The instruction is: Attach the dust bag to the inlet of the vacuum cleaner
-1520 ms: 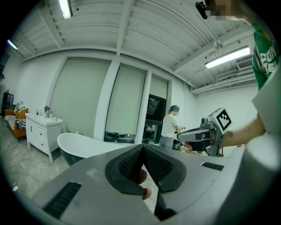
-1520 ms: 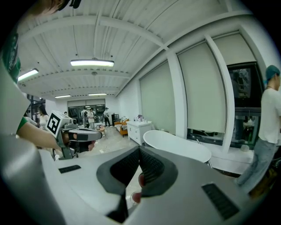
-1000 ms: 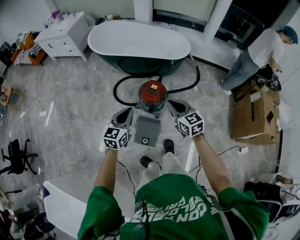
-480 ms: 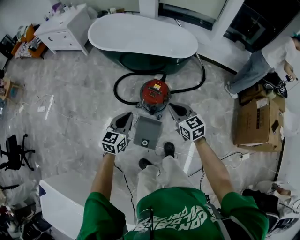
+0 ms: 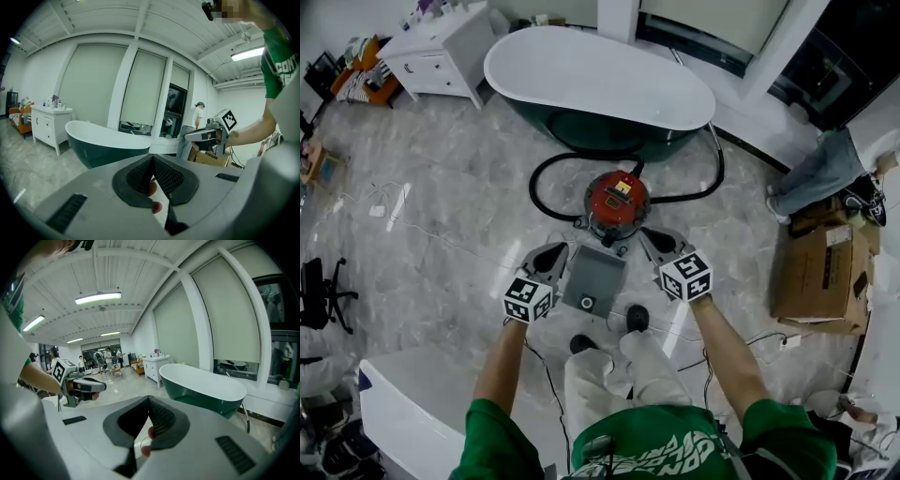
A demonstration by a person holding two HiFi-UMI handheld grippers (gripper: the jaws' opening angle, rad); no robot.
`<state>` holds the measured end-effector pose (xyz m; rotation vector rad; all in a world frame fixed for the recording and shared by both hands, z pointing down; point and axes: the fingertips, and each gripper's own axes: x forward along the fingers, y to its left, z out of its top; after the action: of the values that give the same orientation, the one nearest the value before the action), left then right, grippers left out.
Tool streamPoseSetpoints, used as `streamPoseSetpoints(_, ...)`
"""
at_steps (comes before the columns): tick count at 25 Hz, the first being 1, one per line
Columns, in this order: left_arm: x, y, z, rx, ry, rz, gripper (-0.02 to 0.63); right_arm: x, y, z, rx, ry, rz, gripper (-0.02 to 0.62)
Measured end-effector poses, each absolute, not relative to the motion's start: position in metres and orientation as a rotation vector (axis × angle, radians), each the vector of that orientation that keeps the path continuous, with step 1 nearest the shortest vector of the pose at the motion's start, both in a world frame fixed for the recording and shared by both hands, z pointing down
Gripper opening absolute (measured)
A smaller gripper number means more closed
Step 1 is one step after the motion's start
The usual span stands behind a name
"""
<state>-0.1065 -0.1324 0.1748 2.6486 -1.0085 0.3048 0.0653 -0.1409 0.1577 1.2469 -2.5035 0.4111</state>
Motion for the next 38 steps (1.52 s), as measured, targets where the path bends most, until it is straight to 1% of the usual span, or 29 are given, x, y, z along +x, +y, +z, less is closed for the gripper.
streamPoseSetpoints(10, -0.115, -0.159, 0.319, 2.643, -0.999, 0.307, -0.003, 0.069, -0.177, 0.299, 1.202, -2.526, 0.379, 0.008)
streamPoseSetpoints(24, -0.095, -0.199, 0.525, 2.749, -0.914, 0.219, -0.003, 0.083, -0.204, 0.503, 1.216, -2.601, 0.343, 0.008)
streamPoseSetpoints(32, -0.085, -0.2, 0.656, 2.822, -0.878, 0.211, -0.003, 0.089, -0.197, 0.615, 1.215, -2.689, 0.295, 0.008)
streamPoseSetpoints(38, -0.076, -0.187, 0.721, 2.848, -0.832, 0.236, -0.003, 0.084, -0.188, 0.681, 1.213, -2.704, 0.299, 0.008)
